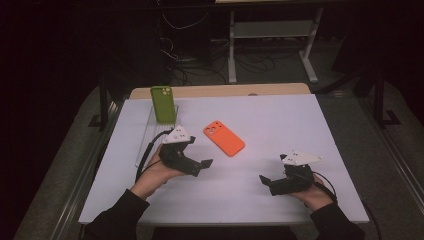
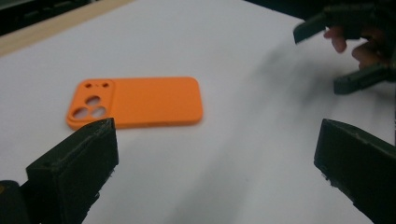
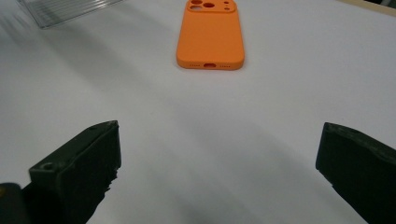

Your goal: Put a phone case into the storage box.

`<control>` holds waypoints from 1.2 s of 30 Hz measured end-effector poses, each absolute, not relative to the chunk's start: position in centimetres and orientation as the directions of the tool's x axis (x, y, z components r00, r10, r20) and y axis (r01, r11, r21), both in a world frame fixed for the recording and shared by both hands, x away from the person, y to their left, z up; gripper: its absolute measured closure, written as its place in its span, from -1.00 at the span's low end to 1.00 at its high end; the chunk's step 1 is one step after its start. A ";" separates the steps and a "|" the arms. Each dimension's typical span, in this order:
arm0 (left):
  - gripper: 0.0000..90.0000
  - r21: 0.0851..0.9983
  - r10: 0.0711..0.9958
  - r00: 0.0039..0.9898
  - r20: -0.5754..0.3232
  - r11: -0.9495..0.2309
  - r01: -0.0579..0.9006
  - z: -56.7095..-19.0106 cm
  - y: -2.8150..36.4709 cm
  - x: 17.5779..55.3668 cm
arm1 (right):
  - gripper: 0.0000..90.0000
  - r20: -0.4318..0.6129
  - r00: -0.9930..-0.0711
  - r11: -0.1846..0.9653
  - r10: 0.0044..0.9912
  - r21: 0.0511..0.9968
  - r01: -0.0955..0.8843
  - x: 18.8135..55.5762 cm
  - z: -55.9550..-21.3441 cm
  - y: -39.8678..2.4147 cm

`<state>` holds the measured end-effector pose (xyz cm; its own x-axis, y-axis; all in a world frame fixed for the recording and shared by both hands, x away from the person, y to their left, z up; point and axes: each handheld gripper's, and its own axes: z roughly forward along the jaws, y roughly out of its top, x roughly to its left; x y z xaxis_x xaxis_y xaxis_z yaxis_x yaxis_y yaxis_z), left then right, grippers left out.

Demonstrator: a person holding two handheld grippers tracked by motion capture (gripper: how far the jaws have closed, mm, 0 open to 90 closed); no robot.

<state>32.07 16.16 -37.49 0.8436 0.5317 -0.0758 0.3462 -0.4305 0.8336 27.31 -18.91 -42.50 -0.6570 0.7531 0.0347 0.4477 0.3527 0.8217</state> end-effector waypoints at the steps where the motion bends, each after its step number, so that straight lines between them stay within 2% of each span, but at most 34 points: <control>1: -1.00 0.832 0.528 0.846 -0.071 -0.437 0.342 -37.8 16.1 31.9 | -1.00 0.037 -0.655 0.351 0.754 0.822 0.449 27.3 -42.4 -18.9; 14: -1.00 0.816 0.494 0.867 -0.060 -0.476 0.327 -40.3 15.2 30.9 | -1.00 0.076 -0.653 0.351 0.754 0.793 0.498 29.1 -41.1 -17.6; 21: -1.00 0.802 0.468 0.883 -0.038 -0.512 0.306 -40.9 14.6 30.9 | -1.00 0.083 -0.663 0.390 0.744 0.752 0.531 30.4 -41.0 -16.6; 31: -1.00 0.775 0.422 0.906 -0.007 -0.571 0.272 -41.9 14.1 30.9 | -1.00 0.122 -0.640 0.360 0.759 0.741 0.568 33.1 -40.0 -14.7; 36: -1.00 0.786 0.431 0.902 -0.023 -0.550 0.283 -41.9 14.3 31.0 | -1.00 0.115 -0.635 0.374 0.764 0.723 0.581 34.6 -39.8 -13.4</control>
